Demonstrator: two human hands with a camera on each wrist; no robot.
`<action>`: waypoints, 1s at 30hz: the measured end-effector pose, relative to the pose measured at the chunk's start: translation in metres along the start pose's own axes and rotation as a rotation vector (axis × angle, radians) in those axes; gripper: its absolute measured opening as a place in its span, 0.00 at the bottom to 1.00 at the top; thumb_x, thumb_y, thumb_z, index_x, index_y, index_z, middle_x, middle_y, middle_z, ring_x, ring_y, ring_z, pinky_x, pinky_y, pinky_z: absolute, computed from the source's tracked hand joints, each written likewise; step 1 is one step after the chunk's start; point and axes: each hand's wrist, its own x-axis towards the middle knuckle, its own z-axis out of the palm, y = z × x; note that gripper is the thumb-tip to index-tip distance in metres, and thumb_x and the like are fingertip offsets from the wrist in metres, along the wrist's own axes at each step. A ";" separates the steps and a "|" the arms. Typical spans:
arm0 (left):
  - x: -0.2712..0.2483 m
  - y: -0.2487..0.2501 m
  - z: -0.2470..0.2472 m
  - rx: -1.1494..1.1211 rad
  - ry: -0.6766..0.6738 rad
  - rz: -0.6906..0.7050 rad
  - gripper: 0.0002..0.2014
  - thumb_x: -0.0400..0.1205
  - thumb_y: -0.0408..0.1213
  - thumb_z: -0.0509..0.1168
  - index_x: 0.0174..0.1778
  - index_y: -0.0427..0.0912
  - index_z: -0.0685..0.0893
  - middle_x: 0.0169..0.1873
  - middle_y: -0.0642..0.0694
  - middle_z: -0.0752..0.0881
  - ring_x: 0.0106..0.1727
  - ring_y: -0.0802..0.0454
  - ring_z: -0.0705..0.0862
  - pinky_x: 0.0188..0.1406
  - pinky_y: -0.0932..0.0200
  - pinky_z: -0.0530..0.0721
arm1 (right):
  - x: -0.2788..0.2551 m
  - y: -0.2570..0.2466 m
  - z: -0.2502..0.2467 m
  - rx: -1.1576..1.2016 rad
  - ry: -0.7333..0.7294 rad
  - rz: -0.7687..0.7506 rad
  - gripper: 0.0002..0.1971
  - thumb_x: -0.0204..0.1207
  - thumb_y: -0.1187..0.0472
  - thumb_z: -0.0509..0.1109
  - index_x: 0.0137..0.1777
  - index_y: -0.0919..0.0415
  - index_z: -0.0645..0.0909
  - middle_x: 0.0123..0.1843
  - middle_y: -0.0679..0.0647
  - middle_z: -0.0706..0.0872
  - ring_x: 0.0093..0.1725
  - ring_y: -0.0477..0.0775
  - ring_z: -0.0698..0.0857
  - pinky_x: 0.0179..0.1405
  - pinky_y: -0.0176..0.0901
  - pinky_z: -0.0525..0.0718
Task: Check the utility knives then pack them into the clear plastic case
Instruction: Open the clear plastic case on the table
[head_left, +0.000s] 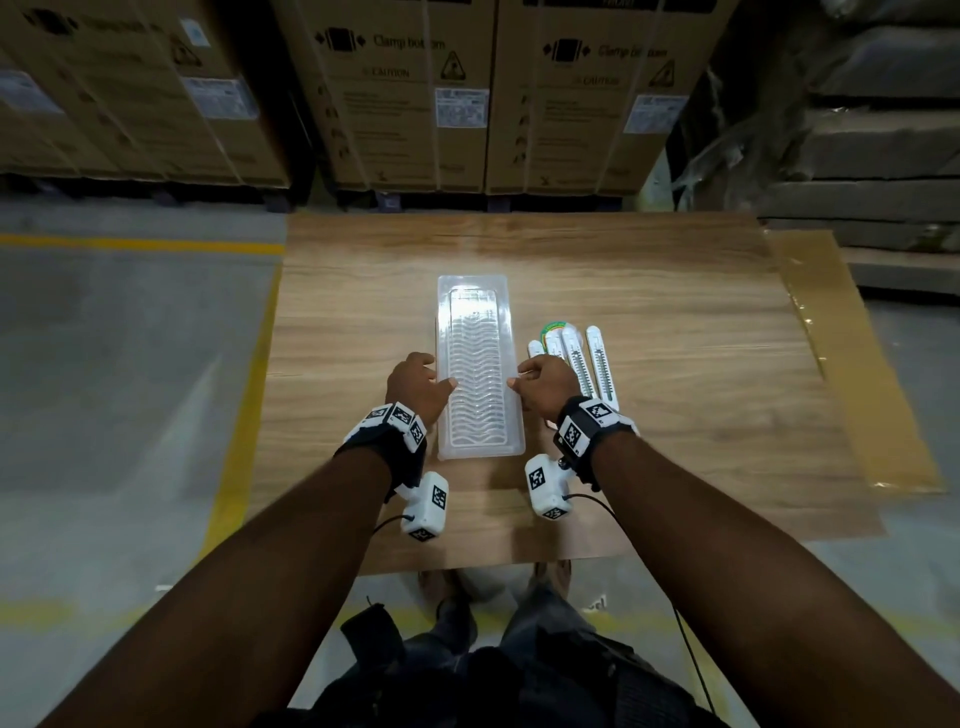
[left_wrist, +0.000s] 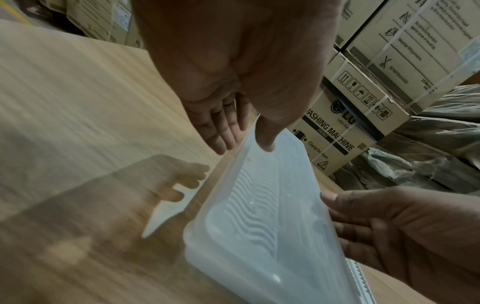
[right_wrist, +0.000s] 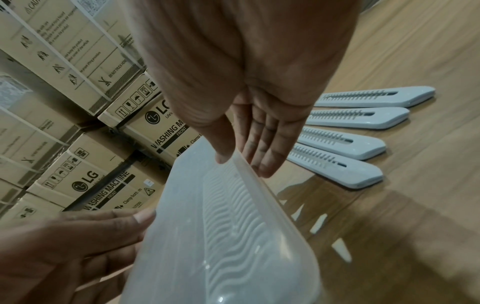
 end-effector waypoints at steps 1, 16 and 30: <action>0.003 0.001 -0.002 0.009 -0.001 -0.001 0.28 0.77 0.44 0.73 0.71 0.39 0.76 0.62 0.40 0.85 0.63 0.44 0.83 0.61 0.56 0.79 | 0.002 -0.002 0.000 0.010 0.010 -0.002 0.16 0.73 0.57 0.78 0.57 0.62 0.85 0.51 0.59 0.90 0.54 0.61 0.89 0.60 0.58 0.86; 0.022 0.014 0.001 0.064 0.007 -0.078 0.30 0.71 0.49 0.79 0.63 0.38 0.80 0.58 0.41 0.87 0.59 0.46 0.85 0.50 0.61 0.76 | 0.017 -0.019 0.008 -0.084 0.073 0.027 0.22 0.68 0.55 0.82 0.58 0.63 0.81 0.59 0.59 0.87 0.59 0.58 0.85 0.51 0.42 0.79; 0.019 0.008 0.010 0.070 0.065 -0.035 0.27 0.73 0.47 0.77 0.62 0.38 0.77 0.57 0.40 0.85 0.58 0.45 0.84 0.53 0.56 0.79 | 0.013 -0.020 0.009 -0.160 0.024 -0.006 0.25 0.74 0.52 0.77 0.65 0.65 0.77 0.65 0.61 0.84 0.64 0.60 0.83 0.59 0.46 0.80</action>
